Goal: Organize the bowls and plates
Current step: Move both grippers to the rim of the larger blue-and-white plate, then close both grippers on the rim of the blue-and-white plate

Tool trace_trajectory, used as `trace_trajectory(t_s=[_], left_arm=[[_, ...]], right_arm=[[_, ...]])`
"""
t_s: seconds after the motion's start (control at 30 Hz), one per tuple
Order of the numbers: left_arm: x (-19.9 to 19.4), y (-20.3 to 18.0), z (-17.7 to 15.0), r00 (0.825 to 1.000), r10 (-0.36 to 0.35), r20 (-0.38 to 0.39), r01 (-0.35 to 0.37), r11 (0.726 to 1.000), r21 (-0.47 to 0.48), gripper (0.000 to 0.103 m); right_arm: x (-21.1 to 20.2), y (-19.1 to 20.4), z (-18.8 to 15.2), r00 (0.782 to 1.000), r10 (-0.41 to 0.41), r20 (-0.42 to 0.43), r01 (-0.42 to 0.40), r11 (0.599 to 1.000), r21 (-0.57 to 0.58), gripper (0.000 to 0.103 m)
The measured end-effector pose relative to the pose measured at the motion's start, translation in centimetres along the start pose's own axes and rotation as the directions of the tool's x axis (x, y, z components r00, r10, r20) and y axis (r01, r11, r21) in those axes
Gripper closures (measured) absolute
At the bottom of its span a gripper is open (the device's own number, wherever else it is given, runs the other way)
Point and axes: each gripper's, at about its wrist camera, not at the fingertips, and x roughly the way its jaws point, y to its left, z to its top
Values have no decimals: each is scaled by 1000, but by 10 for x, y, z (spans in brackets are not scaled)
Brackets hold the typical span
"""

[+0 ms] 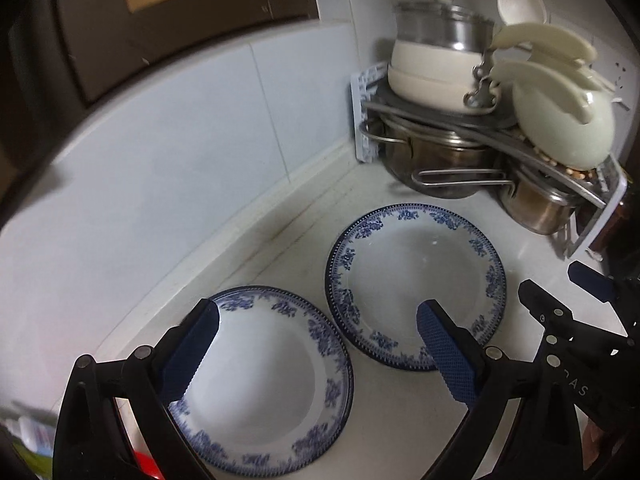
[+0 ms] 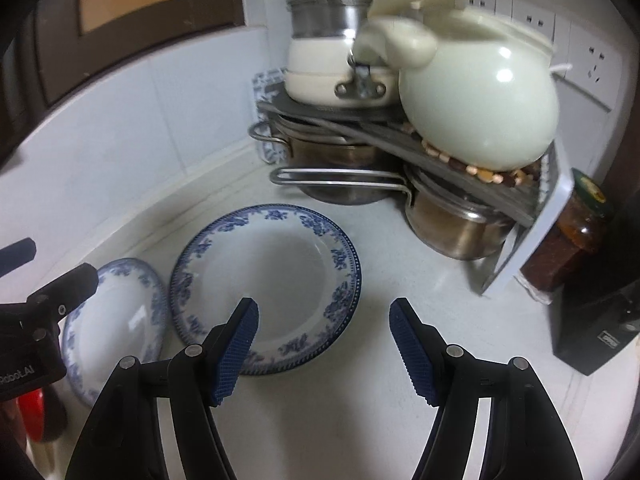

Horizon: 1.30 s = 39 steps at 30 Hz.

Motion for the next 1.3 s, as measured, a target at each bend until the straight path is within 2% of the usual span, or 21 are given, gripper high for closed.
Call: trace_trajectory(t_s=[0.2, 0.4, 0.47, 0.57, 0.73, 0.8, 0.9, 0.97, 1.13, 1.3], left_arm=[[51, 1, 13, 997, -25, -73, 27, 999, 25, 6], [96, 0, 25, 987, -81, -139, 87, 996, 33, 11], [110, -2, 27, 982, -95, -161, 102, 994, 40, 16], [127, -3, 28, 975, -110, -192, 119, 992, 35, 24], [147, -5, 26, 961, -159, -226, 165, 986, 12, 30], [152, -5, 25, 959, -157, -237, 165, 986, 14, 34], [154, -6, 23, 959, -160, -234, 168, 986, 15, 35], [155, -7, 23, 959, -163, -232, 170, 985, 12, 35], [166, -9, 24, 950, -186, -251, 190, 982, -7, 45], [171, -13, 24, 953, -171, -249, 178, 984, 6, 49]], right_arm=[[36, -3, 8, 999, -24, -22, 25, 999, 41, 34], [72, -2, 15, 997, -47, -59, 51, 996, 73, 34], [83, -3, 16, 996, -53, -72, 59, 995, 86, 34], [97, -5, 16, 994, -57, -89, 66, 992, 105, 34], [112, -6, 15, 992, -63, -112, 78, 989, 128, 35], [116, -6, 14, 991, -68, -118, 83, 988, 128, 35], [123, -10, 11, 989, -70, -131, 88, 987, 133, 36], [127, -12, 10, 988, -68, -140, 88, 986, 141, 40], [134, -15, 9, 986, -47, -159, 73, 984, 163, 48], [138, -16, 8, 985, -46, -164, 72, 985, 157, 57]])
